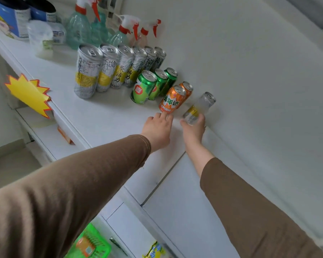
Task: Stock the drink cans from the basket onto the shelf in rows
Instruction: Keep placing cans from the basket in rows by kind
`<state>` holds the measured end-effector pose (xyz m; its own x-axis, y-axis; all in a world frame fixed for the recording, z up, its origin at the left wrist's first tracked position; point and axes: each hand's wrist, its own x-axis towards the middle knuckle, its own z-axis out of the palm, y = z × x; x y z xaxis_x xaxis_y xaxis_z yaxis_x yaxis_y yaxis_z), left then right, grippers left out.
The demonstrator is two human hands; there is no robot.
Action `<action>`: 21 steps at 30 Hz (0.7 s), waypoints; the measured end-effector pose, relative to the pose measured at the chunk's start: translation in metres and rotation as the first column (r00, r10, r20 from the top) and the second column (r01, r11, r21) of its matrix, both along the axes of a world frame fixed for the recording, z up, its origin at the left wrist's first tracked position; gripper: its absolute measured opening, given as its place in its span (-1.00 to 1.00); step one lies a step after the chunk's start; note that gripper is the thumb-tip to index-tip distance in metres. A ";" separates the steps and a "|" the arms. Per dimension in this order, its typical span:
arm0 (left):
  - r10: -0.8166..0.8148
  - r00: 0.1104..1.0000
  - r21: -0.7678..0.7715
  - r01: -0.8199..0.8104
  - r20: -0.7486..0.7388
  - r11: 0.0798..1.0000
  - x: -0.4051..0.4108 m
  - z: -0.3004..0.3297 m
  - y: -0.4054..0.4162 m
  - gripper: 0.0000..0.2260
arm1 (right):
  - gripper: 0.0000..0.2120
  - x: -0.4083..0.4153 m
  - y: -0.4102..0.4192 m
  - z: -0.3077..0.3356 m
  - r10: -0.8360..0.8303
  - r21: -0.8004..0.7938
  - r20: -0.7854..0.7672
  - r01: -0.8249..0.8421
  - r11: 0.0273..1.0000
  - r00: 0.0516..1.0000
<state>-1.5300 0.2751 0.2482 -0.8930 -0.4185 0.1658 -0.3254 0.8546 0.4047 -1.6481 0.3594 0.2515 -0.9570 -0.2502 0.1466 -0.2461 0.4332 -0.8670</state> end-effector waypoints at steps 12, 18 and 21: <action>-0.112 0.994 -0.307 0.111 0.013 0.945 0.221 0.007 -0.072 -0.30 | -0.29 0.249 -0.022 -0.015 0.247 0.366 -0.344 -0.112 0.924 0.906; -0.144 0.987 -0.300 0.159 0.072 0.941 0.329 -0.038 -0.100 -0.26 | -0.29 0.360 -0.030 -0.064 0.283 0.505 -0.355 -0.073 0.860 0.891; -0.152 0.982 -0.271 0.177 0.110 0.946 0.361 -0.075 -0.103 -0.24 | -0.27 0.395 -0.023 -0.097 0.330 0.572 -0.329 -0.092 0.815 0.885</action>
